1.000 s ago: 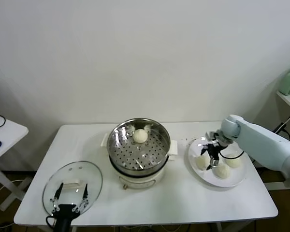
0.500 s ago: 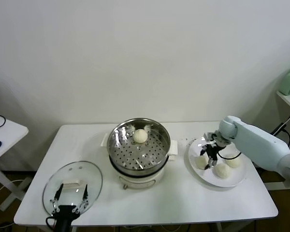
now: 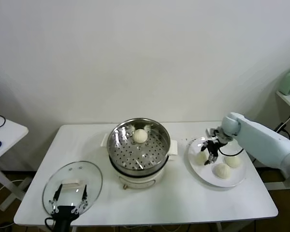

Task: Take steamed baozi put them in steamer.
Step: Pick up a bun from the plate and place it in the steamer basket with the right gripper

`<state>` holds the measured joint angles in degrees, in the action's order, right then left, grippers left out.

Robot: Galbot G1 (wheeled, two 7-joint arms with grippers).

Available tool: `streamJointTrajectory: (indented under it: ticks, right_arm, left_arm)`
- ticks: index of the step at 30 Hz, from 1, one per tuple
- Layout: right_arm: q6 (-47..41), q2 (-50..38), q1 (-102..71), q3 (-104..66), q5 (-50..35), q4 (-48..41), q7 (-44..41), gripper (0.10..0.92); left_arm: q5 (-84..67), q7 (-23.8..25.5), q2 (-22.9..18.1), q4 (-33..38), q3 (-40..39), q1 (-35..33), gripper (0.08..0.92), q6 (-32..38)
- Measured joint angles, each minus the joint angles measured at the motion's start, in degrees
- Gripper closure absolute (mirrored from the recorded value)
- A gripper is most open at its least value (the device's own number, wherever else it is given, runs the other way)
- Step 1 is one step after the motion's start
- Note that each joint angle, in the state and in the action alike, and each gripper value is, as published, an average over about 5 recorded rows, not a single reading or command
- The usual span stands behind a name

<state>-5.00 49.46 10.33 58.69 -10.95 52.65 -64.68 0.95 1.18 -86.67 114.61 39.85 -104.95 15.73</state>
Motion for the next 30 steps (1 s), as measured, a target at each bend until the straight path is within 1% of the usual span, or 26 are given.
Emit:
streamJointTrajectory:
  ticks: [10,18,24,30]
  right_arm:
    - [-3.3,2.1,15.7,11.1,-17.5,1.7,0.3,0.313]
    - [-5.9,7.7,26.4,19.0,-31.9,3.4,0.9,0.316]
    - [-7.3,14.0,29.9,22.0,-38.4,3.7,1.3,0.315]
    - [-8.3,20.5,30.4,23.6,-41.9,2.9,1.8,0.313]
  left_arm:
    - [0.7,-0.1,0.1,0.4,-0.6,-0.7,0.177,0.5]
    - [1.3,-0.2,0.6,1.2,-1.1,-0.7,0.177,0.0]
    - [2.0,-0.4,1.6,1.7,-1.8,-0.8,0.177,-0.2]
    - [2.9,-0.6,1.9,2.1,-2.0,-0.8,0.177,-0.5]
